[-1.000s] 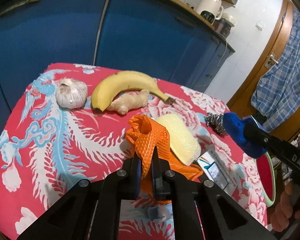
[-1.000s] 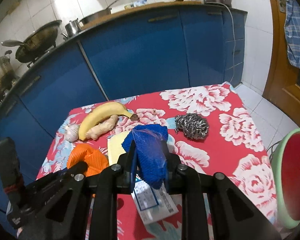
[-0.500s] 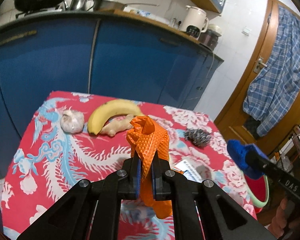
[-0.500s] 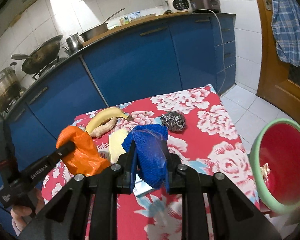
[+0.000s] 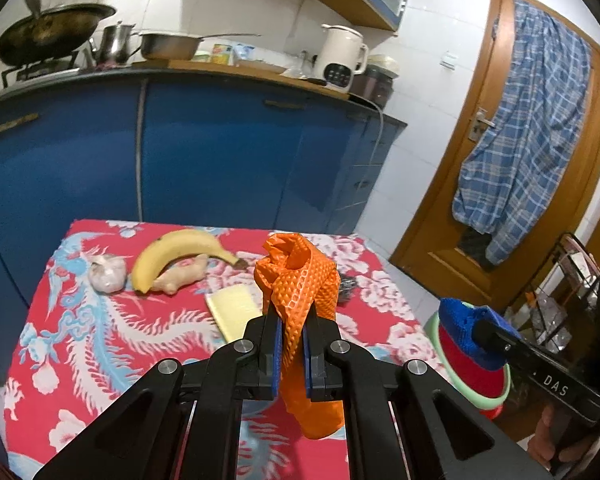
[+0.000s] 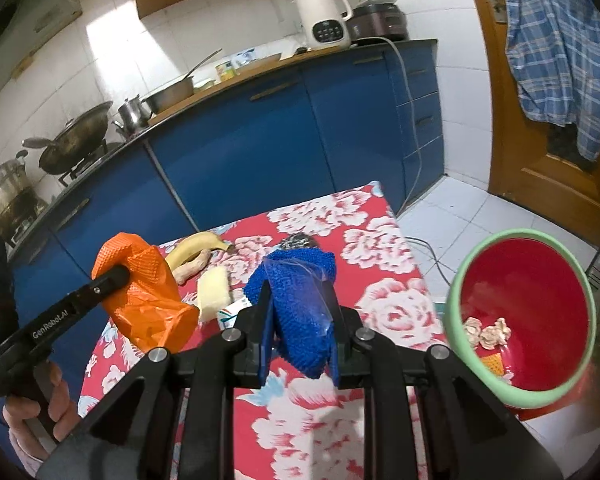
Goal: Collect trash
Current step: 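Carry both mesh bags over the red bucket with both tools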
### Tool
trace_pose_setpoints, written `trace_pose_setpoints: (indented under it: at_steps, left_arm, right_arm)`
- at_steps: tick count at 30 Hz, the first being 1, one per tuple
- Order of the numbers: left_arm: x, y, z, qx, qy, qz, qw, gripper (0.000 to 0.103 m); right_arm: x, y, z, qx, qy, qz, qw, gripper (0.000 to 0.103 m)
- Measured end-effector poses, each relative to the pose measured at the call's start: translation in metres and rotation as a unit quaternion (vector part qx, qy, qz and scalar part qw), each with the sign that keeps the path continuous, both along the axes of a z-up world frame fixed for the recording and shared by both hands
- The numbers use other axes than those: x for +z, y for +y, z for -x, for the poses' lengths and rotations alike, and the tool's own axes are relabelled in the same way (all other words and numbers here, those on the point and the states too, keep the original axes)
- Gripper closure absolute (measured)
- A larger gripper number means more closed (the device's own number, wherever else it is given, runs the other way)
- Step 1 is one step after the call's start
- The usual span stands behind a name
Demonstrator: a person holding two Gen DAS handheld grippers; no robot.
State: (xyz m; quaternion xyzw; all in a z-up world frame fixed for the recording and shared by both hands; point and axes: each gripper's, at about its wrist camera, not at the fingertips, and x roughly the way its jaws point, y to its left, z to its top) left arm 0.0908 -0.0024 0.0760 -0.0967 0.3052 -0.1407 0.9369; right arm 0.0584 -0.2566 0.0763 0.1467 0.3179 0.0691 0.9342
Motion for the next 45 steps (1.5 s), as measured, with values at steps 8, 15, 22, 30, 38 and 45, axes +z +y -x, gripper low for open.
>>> trace_pose_setpoints:
  at_steps: [8, 15, 22, 30, 38, 45]
  left_arm:
    - [0.012, -0.039, 0.006, -0.036, -0.012, -0.009, 0.9992, 0.096]
    - [0.014, -0.083, 0.005, -0.072, -0.016, -0.016, 0.9971, 0.096]
    - [0.012, -0.125, 0.005, -0.109, -0.017, -0.024, 0.9936, 0.096]
    - [0.007, -0.165, 0.001, -0.137, -0.015, -0.027, 0.9901, 0.096]
    - [-0.005, -0.200, -0.002, -0.164, -0.004, -0.039, 0.9857, 0.096]
    - [-0.013, -0.232, -0.006, -0.189, 0.003, -0.054, 0.9805, 0.096]
  right_arm:
    - [0.003, -0.038, 0.023, -0.040, -0.008, -0.008, 0.999, 0.079]
    - [-0.003, -0.083, 0.041, -0.089, -0.008, -0.019, 0.996, 0.079]
    - [-0.021, -0.126, 0.050, -0.131, 0.009, -0.032, 0.991, 0.078]
    - [-0.047, -0.159, 0.054, -0.163, 0.038, -0.030, 0.985, 0.077]
    - [-0.071, -0.182, 0.051, -0.182, 0.061, -0.036, 0.981, 0.075]
    - [-0.088, -0.200, 0.048, -0.195, 0.073, -0.050, 0.977, 0.066]
